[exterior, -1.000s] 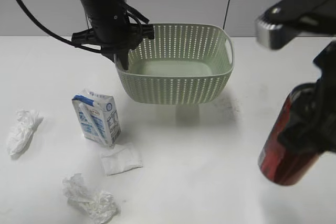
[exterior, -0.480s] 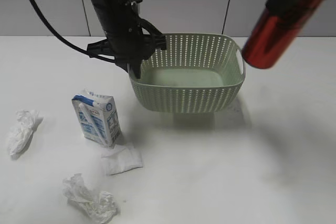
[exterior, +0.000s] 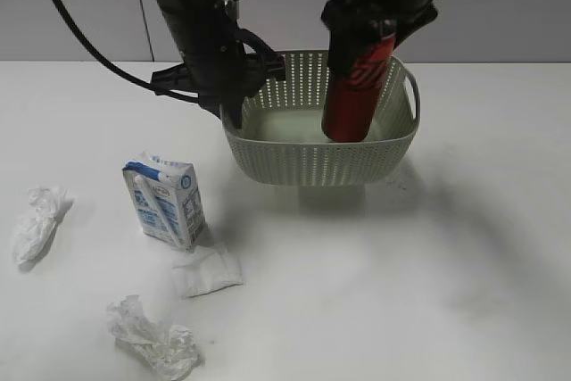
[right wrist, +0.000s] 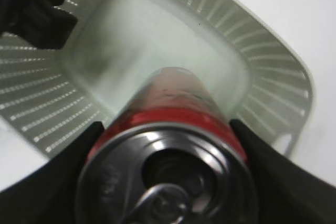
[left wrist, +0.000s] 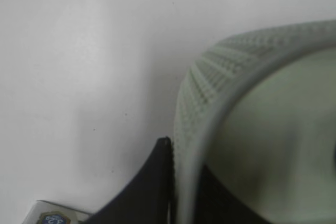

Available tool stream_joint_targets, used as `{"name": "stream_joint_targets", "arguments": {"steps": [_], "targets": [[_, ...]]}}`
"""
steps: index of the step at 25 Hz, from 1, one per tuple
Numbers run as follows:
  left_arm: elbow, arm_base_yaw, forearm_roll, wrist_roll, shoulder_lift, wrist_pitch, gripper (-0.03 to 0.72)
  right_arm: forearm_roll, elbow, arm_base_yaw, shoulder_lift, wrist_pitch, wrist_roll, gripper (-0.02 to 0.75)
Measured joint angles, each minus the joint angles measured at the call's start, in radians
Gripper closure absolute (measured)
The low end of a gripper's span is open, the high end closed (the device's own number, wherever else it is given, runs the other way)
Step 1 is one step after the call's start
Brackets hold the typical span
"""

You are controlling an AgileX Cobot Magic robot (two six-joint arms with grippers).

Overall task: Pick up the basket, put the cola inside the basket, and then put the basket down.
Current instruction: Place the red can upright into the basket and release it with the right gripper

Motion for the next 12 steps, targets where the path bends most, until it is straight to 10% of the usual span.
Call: {"name": "stream_joint_targets", "arguments": {"steps": [8, 12], "targets": [[0.0, 0.0, 0.009, -0.003, 0.006, 0.022, 0.685, -0.018, -0.003, 0.0, 0.081, -0.053, 0.0, 0.23], [0.0, 0.0, 0.011, -0.003, 0.007, 0.026, 0.685, -0.018, -0.005, 0.0, 0.079, -0.049, 0.0, 0.105]]}}
